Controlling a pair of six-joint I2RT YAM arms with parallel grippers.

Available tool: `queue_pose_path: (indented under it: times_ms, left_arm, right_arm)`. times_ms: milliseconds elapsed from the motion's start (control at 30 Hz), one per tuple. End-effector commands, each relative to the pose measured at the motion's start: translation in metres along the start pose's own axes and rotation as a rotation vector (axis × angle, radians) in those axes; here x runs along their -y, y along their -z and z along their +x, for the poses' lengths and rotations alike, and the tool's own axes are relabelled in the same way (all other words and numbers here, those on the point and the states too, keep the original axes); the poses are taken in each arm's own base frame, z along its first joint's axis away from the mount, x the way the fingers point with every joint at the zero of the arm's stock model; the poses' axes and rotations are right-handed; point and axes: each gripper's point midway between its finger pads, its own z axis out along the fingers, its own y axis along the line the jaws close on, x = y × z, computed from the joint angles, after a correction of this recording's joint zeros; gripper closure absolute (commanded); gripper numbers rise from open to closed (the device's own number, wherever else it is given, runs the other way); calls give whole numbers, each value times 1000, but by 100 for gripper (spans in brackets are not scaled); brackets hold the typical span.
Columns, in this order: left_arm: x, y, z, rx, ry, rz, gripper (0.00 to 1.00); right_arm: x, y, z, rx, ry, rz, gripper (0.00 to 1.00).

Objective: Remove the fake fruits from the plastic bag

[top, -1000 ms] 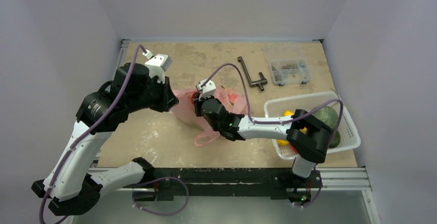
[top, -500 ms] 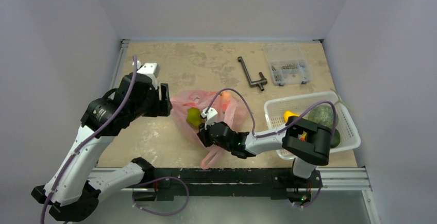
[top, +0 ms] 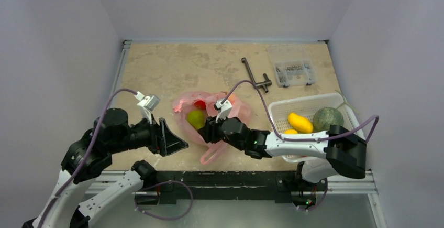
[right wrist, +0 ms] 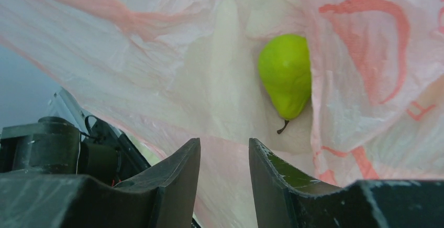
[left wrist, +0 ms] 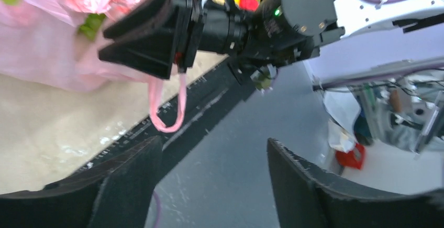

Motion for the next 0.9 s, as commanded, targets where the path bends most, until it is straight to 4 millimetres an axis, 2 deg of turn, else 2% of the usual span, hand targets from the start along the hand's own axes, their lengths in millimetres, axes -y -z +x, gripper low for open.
queue_pose_path:
  times_ms: [0, 100, 200, 367, 467, 600, 700, 800, 867]
  left_arm:
    - [20, -19, 7, -56, 35, 137, 33]
    - [20, -38, 4, -70, 14, 114, 42]
    - [24, -63, -3, -59, -42, 87, 44]
    - [2, -115, -16, -59, -105, -108, 56]
    - [-31, -131, -29, 8, -150, -271, 60]
    - [-90, -133, -38, 96, -169, -541, 61]
    - [-126, -137, -30, 111, -90, -640, 60]
    - [-164, -140, -6, 81, 32, -727, 61]
    - [-180, -141, 12, 51, 71, -748, 64]
  right_arm:
    - [18, 14, -14, 50, -56, 101, 60]
    - [23, 16, -15, 58, -50, 120, 61]
    - [24, 15, -12, 51, -42, 122, 66]
    - [35, 13, -3, 39, -32, 164, 72]
    - [36, 15, 3, 22, -27, 155, 72]
    - [40, 22, 15, -9, -34, 141, 73]
    - [55, 32, 31, -33, -45, 165, 73]
    - [71, 44, 44, -56, -50, 204, 72]
    - [78, 54, 45, -65, -26, 217, 72]
